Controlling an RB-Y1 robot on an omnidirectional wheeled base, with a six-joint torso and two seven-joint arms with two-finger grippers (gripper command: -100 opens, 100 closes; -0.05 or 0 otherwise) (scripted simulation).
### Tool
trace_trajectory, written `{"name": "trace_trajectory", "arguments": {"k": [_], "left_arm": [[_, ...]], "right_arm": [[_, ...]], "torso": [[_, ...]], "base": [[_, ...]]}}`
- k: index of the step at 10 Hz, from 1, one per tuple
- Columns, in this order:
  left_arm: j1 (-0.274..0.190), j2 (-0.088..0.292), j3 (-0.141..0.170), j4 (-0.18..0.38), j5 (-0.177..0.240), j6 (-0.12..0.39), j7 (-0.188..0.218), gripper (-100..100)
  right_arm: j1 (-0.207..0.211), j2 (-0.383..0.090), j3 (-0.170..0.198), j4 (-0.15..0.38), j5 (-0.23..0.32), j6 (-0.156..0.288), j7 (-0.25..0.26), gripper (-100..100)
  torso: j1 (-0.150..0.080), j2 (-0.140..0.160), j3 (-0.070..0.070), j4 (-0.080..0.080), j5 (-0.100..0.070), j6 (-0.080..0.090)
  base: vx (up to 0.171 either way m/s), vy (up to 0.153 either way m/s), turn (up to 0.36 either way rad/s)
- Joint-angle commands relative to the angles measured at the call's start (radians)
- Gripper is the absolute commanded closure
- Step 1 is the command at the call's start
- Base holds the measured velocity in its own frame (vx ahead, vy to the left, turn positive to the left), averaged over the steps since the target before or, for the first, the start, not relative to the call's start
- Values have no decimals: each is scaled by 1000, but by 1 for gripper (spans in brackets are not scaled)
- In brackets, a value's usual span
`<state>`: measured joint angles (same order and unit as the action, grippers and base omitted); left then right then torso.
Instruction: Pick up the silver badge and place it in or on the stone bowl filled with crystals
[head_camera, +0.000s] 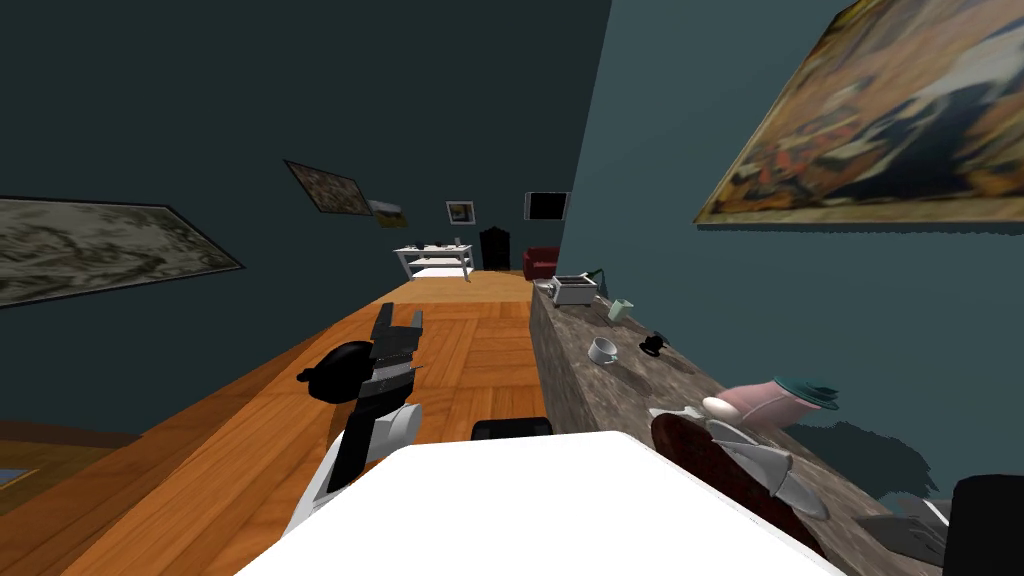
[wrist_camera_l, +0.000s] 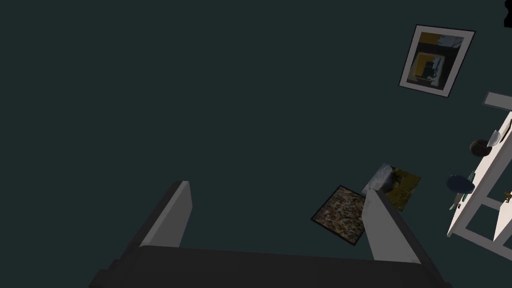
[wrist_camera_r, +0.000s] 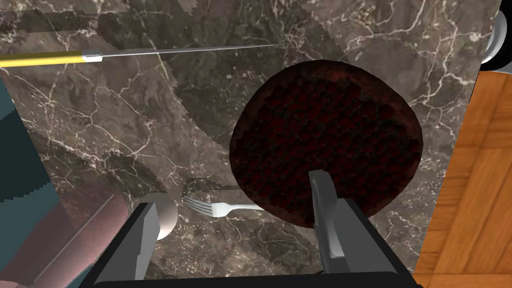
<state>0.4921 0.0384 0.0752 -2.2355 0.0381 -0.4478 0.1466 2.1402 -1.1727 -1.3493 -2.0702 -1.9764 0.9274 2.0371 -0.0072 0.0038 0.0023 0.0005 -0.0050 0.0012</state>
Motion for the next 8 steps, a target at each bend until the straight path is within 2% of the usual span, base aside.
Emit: {"name": "trace_trajectory", "arguments": {"k": [1,3,4,7,8], "left_arm": [[0,0,0,0,0,0,0,0],[0,0,0,0,0,0,0,0],[0,0,0,0,0,0,0,0],[0,0,0,0,0,0,0,0],[0,0,0,0,0,0,0,0]], "right_arm": [[-50,-9,39,50,50,18,-25,-100],[-110,-9,39,110,108,18,-25,-100],[-141,-9,39,143,108,18,-25,-100],[-230,-9,39,143,108,18,-25,-100],[-191,0,-5,149,79,43,-10,-100]], "torso": [[0,0,0,0,0,0],[3,-7,-5,-2,1,-1],[4,-7,-5,-2,2,-1],[5,-8,-5,-2,2,-1],[5,-8,-5,-3,2,-1]], "base": [[21,-16,-71],[2,-2,-6],[0,0,0],[-1,1,4],[5,3,-23]]}}
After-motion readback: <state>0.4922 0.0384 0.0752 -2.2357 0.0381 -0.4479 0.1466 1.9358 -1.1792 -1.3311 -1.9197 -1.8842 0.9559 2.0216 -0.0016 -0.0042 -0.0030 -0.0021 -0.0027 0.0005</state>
